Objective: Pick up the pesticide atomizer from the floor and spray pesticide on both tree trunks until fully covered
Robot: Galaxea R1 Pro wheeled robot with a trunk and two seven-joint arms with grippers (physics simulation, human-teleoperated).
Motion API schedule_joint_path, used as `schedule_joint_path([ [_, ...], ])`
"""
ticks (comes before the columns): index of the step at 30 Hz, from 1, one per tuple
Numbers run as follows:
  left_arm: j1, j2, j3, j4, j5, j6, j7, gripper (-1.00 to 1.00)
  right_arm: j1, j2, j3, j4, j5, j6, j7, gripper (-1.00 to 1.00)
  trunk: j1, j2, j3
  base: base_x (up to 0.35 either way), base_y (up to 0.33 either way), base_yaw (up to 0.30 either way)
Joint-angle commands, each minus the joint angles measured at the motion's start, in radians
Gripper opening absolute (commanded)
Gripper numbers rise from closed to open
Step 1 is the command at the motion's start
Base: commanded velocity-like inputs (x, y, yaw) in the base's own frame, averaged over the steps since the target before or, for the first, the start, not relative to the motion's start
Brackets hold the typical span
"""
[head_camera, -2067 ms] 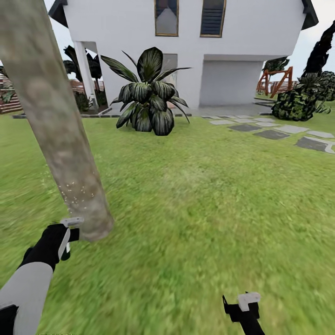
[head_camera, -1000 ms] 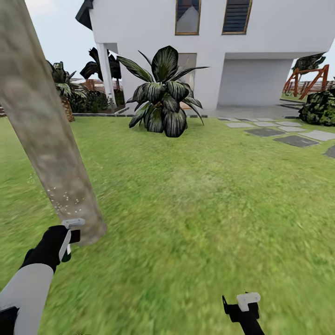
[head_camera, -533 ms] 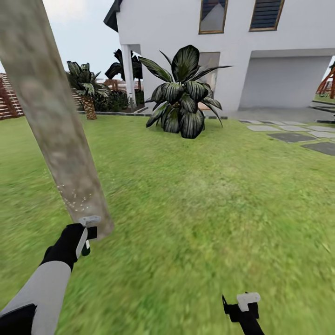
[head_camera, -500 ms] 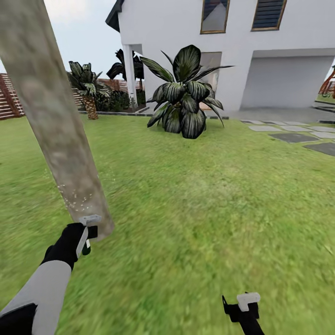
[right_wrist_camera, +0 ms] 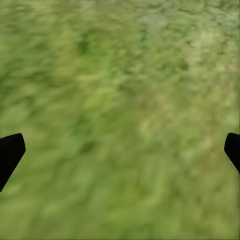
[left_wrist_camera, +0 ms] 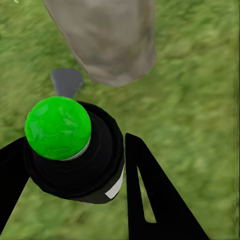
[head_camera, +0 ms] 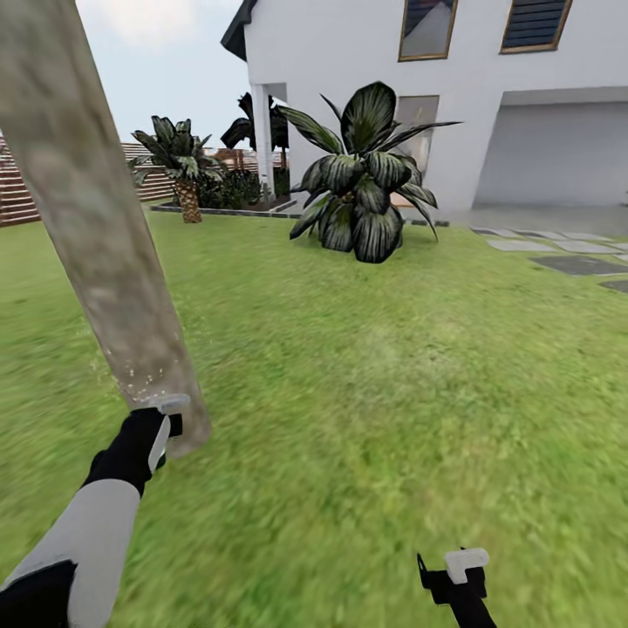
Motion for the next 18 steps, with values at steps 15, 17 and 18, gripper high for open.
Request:
schedule_joint_path([
  [15,-0.085,-0.018,-0.012,-0.062,-0.016,0.075,0.0,-1.0,0.0,0.0,0.007,0.0,0.009,0.0,-0.01,1.0,0.0,0.0,-0.001,0.137,-0.259,0.275],
  [17,-0.09,-0.018,-0.018,-0.064,-0.018,0.077,0.001,-1.0,0.0,0.0,0.008,0.0,0.009,0.0,-0.01,1.0,0.0,0.0,-0.001,0.251,-0.182,0.276],
  [18,-0.09,-0.012,-0.017,-0.065,-0.019,0.078,0.001,-1.0,0.0,0.0,0.008,0.0,0.009,0.0,-0.01,1.0,0.0,0.0,-0.001,0.285,-0.118,0.274],
])
